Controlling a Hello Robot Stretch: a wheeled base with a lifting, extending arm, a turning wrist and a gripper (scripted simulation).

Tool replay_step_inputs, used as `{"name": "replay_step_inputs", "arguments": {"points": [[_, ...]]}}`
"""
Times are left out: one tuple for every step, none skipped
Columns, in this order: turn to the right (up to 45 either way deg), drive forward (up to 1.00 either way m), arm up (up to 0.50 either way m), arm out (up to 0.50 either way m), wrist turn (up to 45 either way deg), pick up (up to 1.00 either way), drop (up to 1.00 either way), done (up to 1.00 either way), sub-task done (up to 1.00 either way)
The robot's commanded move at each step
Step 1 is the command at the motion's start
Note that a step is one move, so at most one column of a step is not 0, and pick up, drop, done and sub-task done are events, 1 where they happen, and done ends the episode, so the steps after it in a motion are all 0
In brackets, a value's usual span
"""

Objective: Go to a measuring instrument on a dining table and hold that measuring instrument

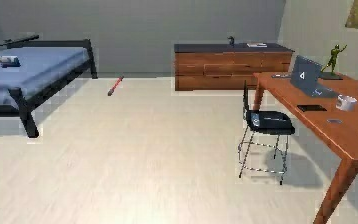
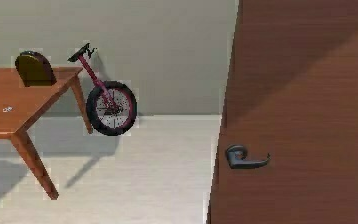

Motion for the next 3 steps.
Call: {"name": "replay_step_inputs", "arguments": {"points": [[30.0, 0.0, 0.0, 0.0, 0.0, 0.0, 0.0, 0.0, 0.0], [0.0, 0.55, 0.0, 0.0, 0.0, 0.0, 0.0, 0.0, 0.0], [45.0, 0.0, 0.0, 0.0, 0.0, 0.0, 0.0, 0.0, 0.0]]}}
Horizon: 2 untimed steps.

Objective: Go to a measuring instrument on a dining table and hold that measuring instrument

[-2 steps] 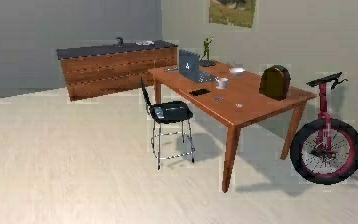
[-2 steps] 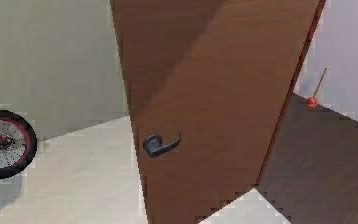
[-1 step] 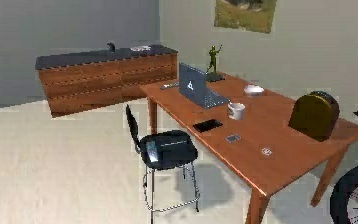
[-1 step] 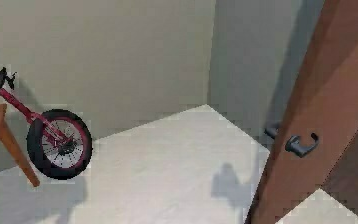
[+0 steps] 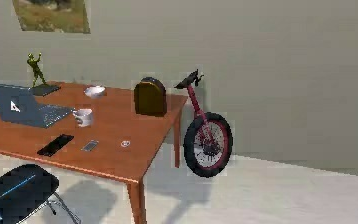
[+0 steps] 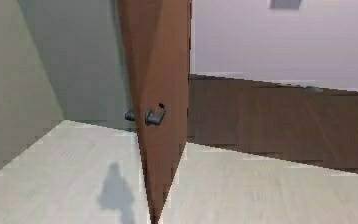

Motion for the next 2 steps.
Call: {"name": "replay_step_inputs", "arguments": {"points": [[39.0, 0.0, 0.0, 0.0, 0.0, 0.0, 0.0, 0.0, 0.0], [3.0, 0.0, 0.0, 0.0, 0.0, 0.0, 0.0, 0.0, 0.0]]}}
